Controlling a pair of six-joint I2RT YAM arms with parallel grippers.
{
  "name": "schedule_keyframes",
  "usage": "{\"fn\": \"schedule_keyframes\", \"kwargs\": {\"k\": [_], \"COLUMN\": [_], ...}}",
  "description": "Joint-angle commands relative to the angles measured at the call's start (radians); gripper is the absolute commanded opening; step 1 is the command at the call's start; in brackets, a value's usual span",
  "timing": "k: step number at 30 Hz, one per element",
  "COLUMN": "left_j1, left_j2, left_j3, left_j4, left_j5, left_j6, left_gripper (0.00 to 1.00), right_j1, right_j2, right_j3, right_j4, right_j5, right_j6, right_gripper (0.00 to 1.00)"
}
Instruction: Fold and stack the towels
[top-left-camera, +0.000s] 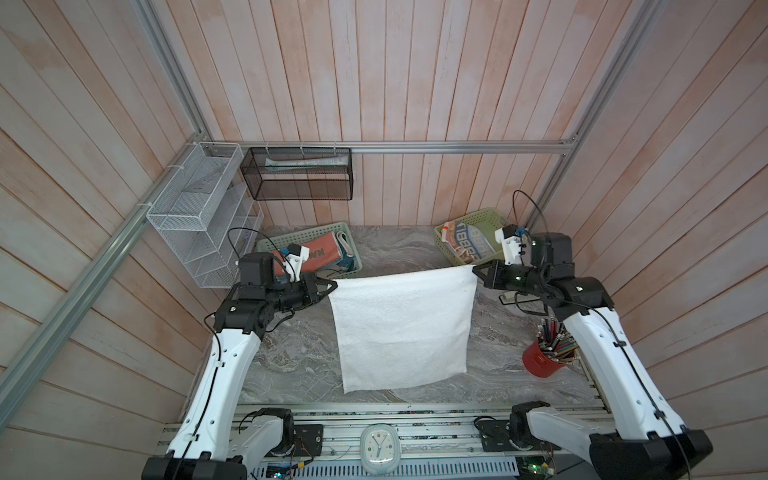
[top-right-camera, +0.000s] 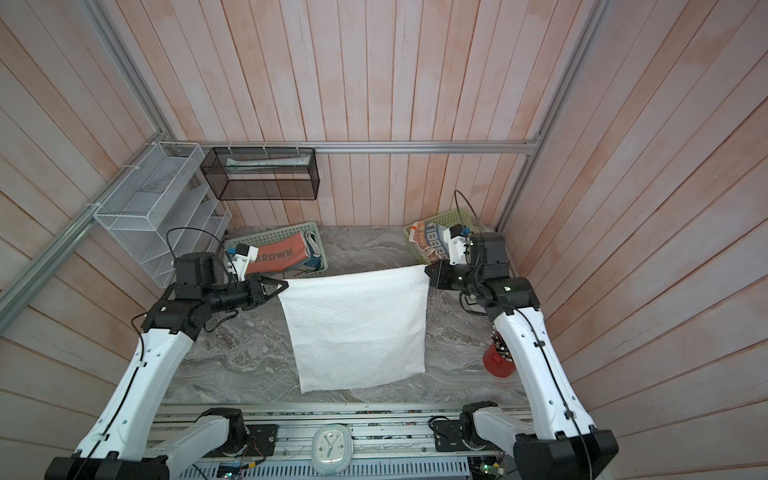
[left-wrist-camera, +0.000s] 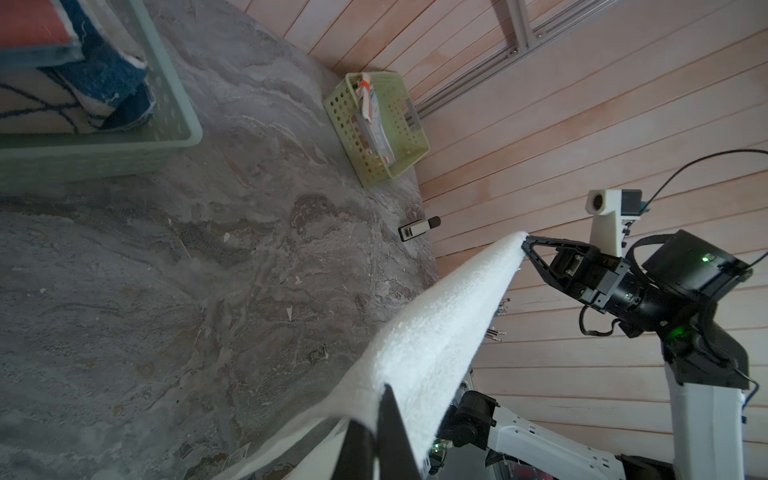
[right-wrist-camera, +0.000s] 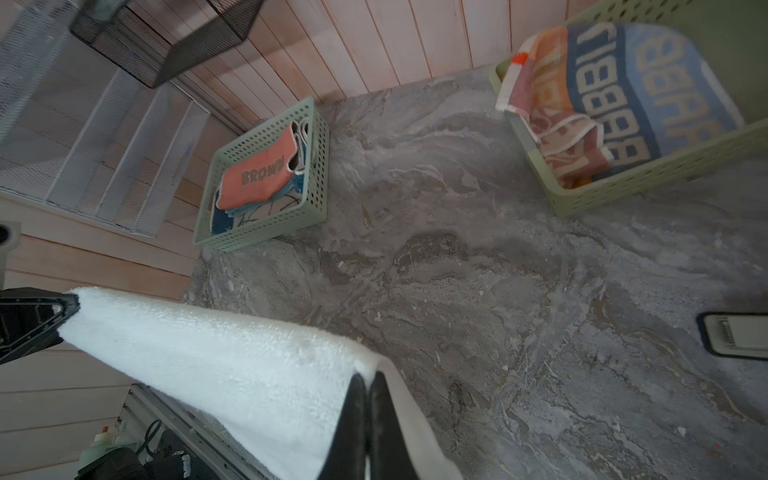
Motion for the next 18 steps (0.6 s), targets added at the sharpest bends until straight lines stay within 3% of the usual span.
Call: {"fn": "schedule_keyframes", "kwargs": {"k": [1, 8, 18], "left_j1": [0.009, 0.009, 0.004], "left_j2": [0.101, 0.387, 0.414], "left_j3": [-0.047, 0.031, 0.051], "left_j4": [0.162, 0.260, 0.277], "left_j5": [0.002, 0.011, -0.002], "left_j6": [0.000, 0.054, 0.080], "left_gripper": [0.00, 0.00, 0.00], "right_j1": [-0.012, -0.037, -0.046], "right_j2": [0.075, 0.326, 0.375], "right_j3": [-0.039, 0.022, 0.019], "right_j4": [0.097, 0.196, 0.225], "right_j5": [0.029, 0.011, -0.040], "right_j6": [-0.001, -0.051, -0.065], "right_gripper": [0.00, 0.00, 0.00]}}
